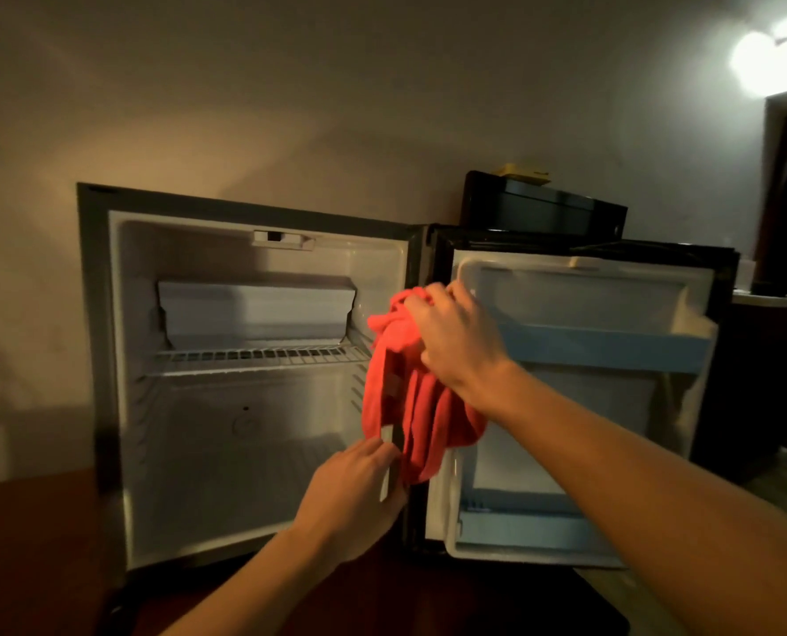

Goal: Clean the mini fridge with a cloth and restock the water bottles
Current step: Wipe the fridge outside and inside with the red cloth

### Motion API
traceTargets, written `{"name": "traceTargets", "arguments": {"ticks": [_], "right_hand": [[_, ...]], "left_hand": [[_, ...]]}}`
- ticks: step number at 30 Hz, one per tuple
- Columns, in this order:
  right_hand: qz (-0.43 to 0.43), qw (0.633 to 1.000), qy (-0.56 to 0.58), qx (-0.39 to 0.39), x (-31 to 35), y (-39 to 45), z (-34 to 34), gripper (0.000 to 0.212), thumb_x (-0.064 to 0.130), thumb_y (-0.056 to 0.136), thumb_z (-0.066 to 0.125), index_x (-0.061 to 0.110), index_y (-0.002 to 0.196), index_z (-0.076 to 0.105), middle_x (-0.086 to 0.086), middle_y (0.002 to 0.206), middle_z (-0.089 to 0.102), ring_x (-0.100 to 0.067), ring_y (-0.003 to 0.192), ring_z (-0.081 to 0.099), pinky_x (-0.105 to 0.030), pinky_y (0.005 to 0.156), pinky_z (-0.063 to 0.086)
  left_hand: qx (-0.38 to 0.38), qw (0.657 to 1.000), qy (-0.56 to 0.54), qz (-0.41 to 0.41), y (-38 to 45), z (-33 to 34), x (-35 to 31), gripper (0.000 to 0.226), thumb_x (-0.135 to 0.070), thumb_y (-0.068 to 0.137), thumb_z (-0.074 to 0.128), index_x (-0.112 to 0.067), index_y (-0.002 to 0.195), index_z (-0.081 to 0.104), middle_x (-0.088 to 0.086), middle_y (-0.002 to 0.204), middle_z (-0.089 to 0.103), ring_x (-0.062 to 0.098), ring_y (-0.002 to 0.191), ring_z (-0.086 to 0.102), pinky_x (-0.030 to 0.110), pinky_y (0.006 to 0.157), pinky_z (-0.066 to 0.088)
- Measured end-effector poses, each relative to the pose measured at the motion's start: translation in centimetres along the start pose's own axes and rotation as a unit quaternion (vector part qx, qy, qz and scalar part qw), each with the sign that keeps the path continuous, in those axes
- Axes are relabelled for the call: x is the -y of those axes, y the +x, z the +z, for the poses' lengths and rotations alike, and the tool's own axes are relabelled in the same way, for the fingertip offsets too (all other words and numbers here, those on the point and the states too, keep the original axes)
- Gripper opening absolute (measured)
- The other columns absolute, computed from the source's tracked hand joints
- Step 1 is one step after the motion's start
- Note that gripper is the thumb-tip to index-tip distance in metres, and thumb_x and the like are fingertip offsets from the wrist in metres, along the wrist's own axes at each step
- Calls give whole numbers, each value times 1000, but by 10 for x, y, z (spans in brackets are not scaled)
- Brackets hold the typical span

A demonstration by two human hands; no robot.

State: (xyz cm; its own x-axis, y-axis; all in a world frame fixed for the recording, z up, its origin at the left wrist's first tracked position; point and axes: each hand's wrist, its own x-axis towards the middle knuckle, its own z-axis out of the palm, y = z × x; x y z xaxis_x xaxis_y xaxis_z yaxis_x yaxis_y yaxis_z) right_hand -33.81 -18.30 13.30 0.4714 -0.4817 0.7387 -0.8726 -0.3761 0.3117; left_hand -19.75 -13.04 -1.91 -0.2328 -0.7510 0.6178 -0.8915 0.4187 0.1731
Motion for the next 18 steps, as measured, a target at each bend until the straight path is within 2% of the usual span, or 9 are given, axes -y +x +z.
{"name": "traceTargets", "arguments": {"ticks": [4,7,12,14,16,18], "right_hand": [[46,998,17,-41,-12,18,-7,59,3,72,62,14,130,53,-14,122,56,-37,110,47,-44,90,48],[41,998,-12,-50,-3,5,15,58,3,68,68,12,124,57,-17,118,59,-39,105,52,-46,92,47],[28,1000,-13,-4,24,-40,52,49,6,62,75,11,110,65,-18,105,64,-39,92,58,-43,82,53],[28,999,20,22,25,-51,56,56,5,61,76,13,115,64,-16,111,62,-39,99,56,-44,86,52],[23,997,55,45,21,-51,48,63,3,65,71,15,125,58,-13,122,57,-38,108,50,-45,97,46],[30,996,76,38,14,-41,34,64,2,70,67,16,131,54,-10,128,53,-36,113,47,-43,101,42]], "left_hand": [[-4,1000,9,-1,6,-6,4,26,-39,90,48,-26,111,56,-8,113,59,14,107,55,32,87,47],[-4,1000,5,-7,5,-10,8,28,-39,89,51,-26,113,57,-9,115,60,15,106,57,32,85,48],[-18,999,21,-33,-4,-15,18,24,-37,88,53,-27,109,59,-8,109,62,17,104,59,31,81,45],[-16,999,25,-44,-8,-16,20,26,-38,89,53,-27,111,59,-8,112,61,15,106,58,31,82,45],[-14,999,30,-42,-10,-17,21,27,-40,88,51,-27,109,59,-8,110,62,15,106,58,31,81,46],[-17,999,30,-39,-9,-18,20,32,-47,86,44,-26,104,60,-8,105,63,16,102,60,32,78,46]]}}
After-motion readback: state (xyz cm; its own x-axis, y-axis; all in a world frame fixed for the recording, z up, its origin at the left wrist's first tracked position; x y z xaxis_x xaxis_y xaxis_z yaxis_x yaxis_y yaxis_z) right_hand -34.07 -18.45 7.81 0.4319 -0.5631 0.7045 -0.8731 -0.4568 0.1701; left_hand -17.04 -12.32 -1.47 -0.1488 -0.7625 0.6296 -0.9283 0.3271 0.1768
